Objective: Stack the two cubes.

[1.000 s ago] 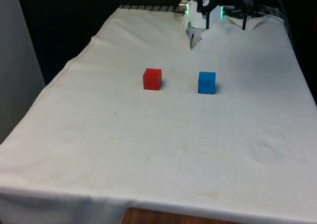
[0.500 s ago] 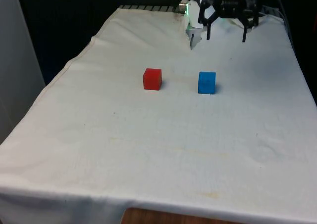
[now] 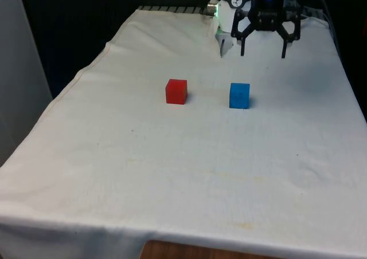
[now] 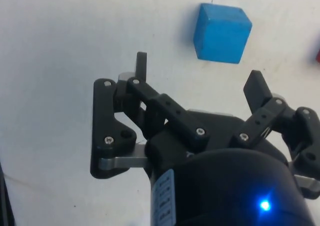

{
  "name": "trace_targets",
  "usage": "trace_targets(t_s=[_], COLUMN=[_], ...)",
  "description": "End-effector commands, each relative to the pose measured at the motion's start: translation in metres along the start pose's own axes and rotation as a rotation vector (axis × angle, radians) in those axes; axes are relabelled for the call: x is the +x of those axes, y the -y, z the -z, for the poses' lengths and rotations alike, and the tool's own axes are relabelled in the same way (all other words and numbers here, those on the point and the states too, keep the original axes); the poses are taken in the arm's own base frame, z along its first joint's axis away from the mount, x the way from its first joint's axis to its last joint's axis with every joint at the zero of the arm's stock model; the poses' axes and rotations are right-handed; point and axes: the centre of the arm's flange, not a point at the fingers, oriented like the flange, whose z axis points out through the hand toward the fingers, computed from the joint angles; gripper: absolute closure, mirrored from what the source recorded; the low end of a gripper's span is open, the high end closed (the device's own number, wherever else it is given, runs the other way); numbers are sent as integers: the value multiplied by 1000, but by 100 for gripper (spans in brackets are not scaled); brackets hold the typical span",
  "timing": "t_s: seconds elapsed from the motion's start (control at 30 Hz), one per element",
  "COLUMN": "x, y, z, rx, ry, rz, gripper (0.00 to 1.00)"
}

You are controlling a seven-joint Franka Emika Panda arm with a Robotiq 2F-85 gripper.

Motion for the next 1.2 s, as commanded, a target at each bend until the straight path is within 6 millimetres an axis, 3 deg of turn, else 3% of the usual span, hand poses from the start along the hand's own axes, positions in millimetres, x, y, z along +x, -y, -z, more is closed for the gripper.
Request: trace_targets(t_s=[0.0,0.3,0.83,1.17], x=[-1,-5,-12,-13], y=[0,-1,-7,-8], z=[1,-11,-53,-59], rx=[-2,-2,18,13], ry=[-1,18,-22,-11], rz=[-1,12,72,78], gripper=[0,0,0,0])
